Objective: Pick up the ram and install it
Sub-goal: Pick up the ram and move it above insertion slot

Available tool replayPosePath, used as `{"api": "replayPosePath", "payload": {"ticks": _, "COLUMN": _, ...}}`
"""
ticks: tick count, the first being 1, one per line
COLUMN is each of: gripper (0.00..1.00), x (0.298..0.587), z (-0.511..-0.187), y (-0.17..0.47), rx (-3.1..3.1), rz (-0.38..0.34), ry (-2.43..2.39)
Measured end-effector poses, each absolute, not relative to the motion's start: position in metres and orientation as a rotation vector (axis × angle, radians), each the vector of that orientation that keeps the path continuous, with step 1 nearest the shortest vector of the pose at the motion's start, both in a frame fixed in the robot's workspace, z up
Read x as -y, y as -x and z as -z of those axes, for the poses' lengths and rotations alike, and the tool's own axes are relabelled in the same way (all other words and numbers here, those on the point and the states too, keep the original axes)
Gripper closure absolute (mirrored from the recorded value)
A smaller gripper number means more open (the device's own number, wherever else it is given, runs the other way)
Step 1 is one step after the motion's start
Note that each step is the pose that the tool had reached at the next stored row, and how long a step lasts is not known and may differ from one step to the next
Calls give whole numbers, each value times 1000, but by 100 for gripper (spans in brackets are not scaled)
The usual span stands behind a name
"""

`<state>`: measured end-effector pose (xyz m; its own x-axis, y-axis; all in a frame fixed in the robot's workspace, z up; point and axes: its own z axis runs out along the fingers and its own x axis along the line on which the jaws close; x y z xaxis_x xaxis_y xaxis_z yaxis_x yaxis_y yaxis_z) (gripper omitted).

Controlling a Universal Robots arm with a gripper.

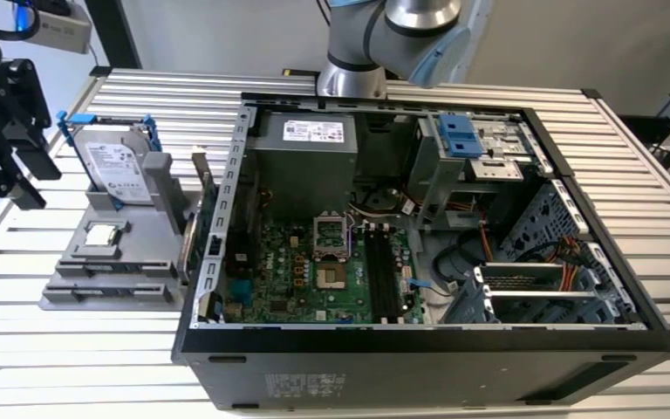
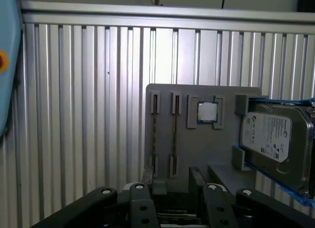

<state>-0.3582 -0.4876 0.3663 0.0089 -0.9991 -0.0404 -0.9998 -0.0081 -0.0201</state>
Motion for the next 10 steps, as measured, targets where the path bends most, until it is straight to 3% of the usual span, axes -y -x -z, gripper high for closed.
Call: {"api": "replayPosePath", "payload": {"ticks": 10, "gripper": 0, "x": 488, "z": -359, "y": 358, "rx": -2182, "rz": -23, "ry": 2201}}
